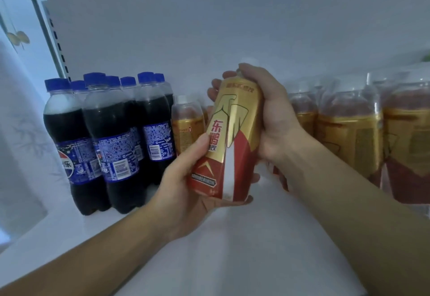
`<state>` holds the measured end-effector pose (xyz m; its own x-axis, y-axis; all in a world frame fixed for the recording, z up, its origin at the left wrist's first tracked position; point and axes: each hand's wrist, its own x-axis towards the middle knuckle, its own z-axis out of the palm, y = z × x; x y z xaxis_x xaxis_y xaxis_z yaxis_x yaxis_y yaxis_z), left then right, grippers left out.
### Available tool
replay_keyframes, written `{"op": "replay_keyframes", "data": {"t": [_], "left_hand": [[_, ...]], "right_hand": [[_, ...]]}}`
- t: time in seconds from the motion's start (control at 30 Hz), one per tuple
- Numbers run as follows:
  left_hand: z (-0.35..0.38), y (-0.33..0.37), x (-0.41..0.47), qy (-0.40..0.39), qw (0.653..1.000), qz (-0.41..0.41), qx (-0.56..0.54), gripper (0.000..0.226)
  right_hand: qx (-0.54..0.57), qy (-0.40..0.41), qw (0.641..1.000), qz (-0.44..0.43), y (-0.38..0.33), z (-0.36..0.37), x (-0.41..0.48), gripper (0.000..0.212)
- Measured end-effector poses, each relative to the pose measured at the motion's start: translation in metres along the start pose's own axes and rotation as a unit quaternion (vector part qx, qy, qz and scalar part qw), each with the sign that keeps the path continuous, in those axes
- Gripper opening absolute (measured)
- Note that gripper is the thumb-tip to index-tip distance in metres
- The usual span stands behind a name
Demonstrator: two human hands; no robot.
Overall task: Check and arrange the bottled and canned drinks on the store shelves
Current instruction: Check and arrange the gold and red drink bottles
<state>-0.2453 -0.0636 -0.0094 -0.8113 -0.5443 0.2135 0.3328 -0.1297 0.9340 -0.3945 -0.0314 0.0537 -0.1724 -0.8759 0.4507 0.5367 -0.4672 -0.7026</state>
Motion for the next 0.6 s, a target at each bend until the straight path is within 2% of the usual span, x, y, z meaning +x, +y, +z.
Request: {"op": "replay_keyframes", "data": {"t": [0.1, 0.2, 0.3, 0.37, 0.43, 0.53, 0.6], "left_hand": [[0.0100, -0.0021, 0.0063, 0.098, 0.992, 0.057, 0.054, 0.041], [0.0062, -0.0001, 0.0067, 0.142, 0.988, 0.052, 0.019, 0.050], [0.0029, 0.0069, -0.0004, 0.050, 0.995, -0.049, -0.072, 0.062], [0.0016, 0.0037, -0.0005, 0.020, 0.997, -0.069, -0.038, 0.066], [0.0039, 0.0009, 0.0031, 0.057, 0.998, -0.021, 0.010, 0.063], [0.0052, 0.0001, 0.0071, 0.113, 0.988, 0.071, 0.081, 0.052], [0.0040, 0.0005, 0.0065, 0.133, 0.983, 0.080, 0.100, 0.049]], "right_hand": [[-0.002, 0.039, 0.998, -0.039, -0.0016, -0.0004, 0.0023, 0.017], [-0.005, 0.040, 0.998, -0.042, 0.0042, -0.0002, 0.0039, 0.016], [0.019, -0.003, 1.000, -0.014, 0.0070, 0.0003, 0.0023, 0.021], [0.040, -0.014, 0.999, -0.010, 0.0045, -0.0013, 0.0016, 0.021], [0.049, -0.001, 0.999, -0.020, 0.0011, -0.0014, 0.0008, 0.016], [0.023, 0.028, 0.999, -0.037, 0.0021, 0.0012, 0.0012, 0.021], [0.003, 0.032, 0.999, -0.038, 0.0044, 0.0016, 0.0017, 0.022]]}}
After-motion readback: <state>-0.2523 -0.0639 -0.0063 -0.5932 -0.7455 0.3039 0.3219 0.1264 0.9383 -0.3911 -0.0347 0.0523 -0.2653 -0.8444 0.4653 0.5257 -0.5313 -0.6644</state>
